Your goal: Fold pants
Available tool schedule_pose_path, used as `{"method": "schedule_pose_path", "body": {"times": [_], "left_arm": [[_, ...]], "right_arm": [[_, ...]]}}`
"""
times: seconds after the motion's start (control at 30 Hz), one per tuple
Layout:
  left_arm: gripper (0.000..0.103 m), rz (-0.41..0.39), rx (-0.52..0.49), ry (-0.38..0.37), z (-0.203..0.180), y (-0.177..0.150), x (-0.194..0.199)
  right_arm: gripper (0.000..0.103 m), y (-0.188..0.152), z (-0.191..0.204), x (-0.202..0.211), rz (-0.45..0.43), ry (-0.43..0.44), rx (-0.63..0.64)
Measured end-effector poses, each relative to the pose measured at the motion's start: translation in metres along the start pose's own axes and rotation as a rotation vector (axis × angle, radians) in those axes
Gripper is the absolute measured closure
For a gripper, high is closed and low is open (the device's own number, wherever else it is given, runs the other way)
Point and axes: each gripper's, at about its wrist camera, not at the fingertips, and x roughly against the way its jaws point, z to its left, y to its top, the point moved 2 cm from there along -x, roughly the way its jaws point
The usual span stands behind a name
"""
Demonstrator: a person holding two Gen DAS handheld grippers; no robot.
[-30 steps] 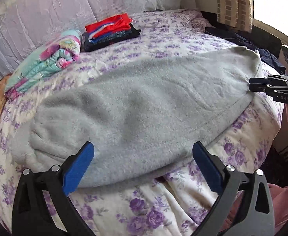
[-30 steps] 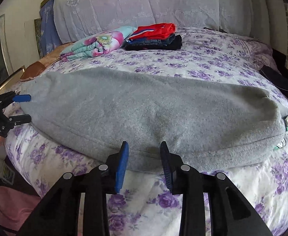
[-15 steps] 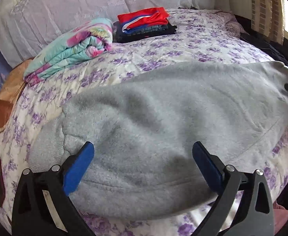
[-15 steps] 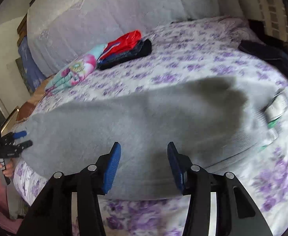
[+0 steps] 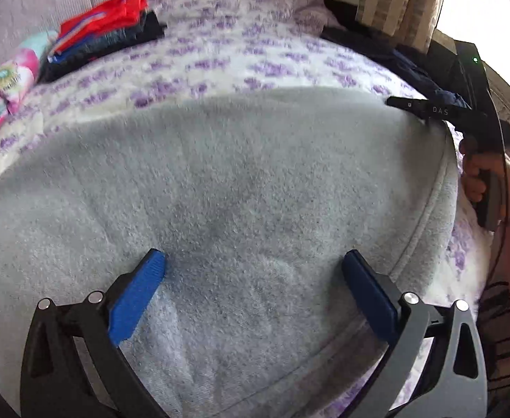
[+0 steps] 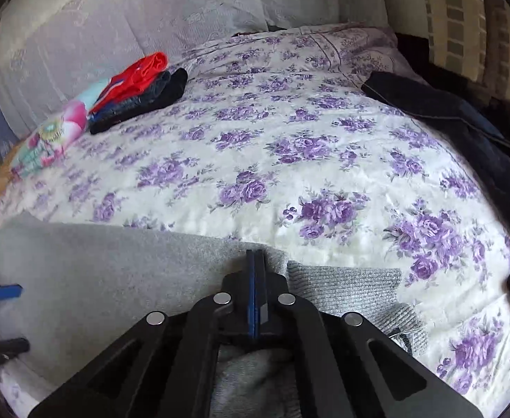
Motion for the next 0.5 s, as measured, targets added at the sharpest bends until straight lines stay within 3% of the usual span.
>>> {"method": "schedule_pose_path", "body": {"times": [0.13, 0.17, 0.23, 0.27, 0.37, 0.43, 0.47, 0.5], "left_arm": [[0.004, 0.031, 0.025, -0.014, 0.005, 0.002, 0.007], [0.005, 0.039, 0.035, -0.003, 0.007, 0.003, 0.012], [0.005, 0.008, 0.049, -0.017, 0.007, 0.003, 0.027], [0.005, -0.013, 0.052, -0.032, 0.004, 0.000, 0.036], [0.005, -0.017, 0.040, -0.031, -0.006, -0.010, 0.036], [0.004, 0.008, 0.029, -0.011, -0.009, -0.024, 0.018], [0.004, -0.032, 0.019, 0.002, -0.012, -0.027, 0.021], [0.004, -0.028, 0.010, 0.011, -0.013, -0.026, 0.023]], "right_arm": [[0.102, 0.004, 0.010, 0.009, 0.011, -0.024, 0.008], [0.097, 0.005, 0.017, 0.020, -0.014, -0.020, 0.005], [0.097, 0.003, 0.040, 0.050, -0.084, 0.042, 0.024], [0.090, -0.003, 0.051, 0.064, -0.109, 0.057, 0.042], [0.081, -0.035, 0.075, 0.085, -0.119, 0.034, 0.107], [0.082, -0.068, 0.073, 0.066, -0.024, -0.055, 0.143], [0.082, -0.084, 0.070, 0.055, -0.015, -0.062, 0.153], [0.082, -0.093, 0.067, 0.062, -0.090, -0.057, 0.155]]}}
